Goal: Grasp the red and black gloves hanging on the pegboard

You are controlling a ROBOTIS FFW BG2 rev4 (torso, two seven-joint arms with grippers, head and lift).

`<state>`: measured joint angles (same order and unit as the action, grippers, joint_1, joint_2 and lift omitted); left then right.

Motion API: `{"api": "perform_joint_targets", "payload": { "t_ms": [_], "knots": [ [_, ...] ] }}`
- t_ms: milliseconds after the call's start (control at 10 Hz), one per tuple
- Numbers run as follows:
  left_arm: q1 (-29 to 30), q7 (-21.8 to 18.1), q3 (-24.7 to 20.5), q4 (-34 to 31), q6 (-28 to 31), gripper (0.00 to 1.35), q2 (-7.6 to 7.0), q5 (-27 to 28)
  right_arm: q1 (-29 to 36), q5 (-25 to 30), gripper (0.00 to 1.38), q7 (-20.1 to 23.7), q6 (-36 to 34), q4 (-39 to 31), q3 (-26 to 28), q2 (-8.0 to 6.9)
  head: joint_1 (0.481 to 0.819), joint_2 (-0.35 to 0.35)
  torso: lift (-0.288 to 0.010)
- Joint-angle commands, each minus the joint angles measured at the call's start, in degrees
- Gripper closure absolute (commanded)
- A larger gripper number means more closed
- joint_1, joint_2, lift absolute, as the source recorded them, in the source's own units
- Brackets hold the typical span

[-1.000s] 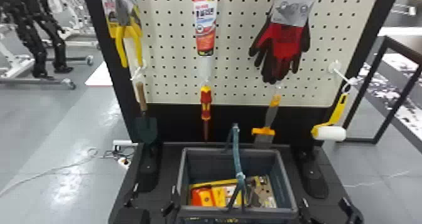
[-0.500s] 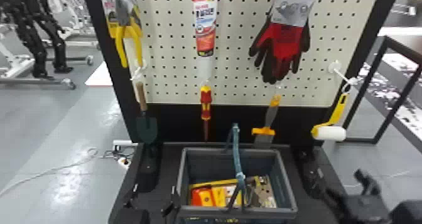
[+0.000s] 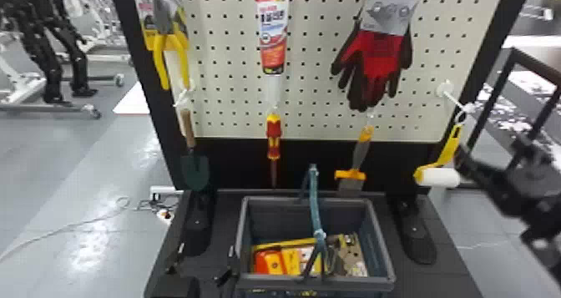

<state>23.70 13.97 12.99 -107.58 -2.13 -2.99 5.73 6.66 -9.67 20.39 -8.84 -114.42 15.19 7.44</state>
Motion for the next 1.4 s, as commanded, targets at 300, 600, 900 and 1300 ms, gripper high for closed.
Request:
{"api": "perform_joint_targets", "payload": {
  "t_ms": [300, 600, 900, 1300],
  "knots": [
    [-1.6, 0.0, 1.0, 0.1, 1.2, 0.39, -0.79, 0.0, -18.4, 2.4, 0.21, 11.3, -18.3, -1.1, 2.9, 6.88, 0.549, 0.0, -0.1],
    [-1.6, 0.0, 1.0, 0.1, 1.2, 0.39, -0.88, -0.2, -26.6, -11.3, 0.21, 11.2, -29.9, 0.0, 0.3, 14.18, 0.549, 0.0, -0.1],
    [-2.5, 0.0, 1.2, 0.4, 1.2, 0.39, -1.14, -0.3, -35.7, -26.4, 0.22, 12.9, -34.7, 8.0, -8.3, 19.19, 0.549, 0.0, -0.1],
    [-3.7, 0.0, 2.0, 1.1, 1.3, 0.39, -1.32, -0.5, -44.6, -28.1, 0.22, 18.5, -37.4, 13.0, -14.8, 17.6, 0.549, 0.0, -0.1]
  ]
}}
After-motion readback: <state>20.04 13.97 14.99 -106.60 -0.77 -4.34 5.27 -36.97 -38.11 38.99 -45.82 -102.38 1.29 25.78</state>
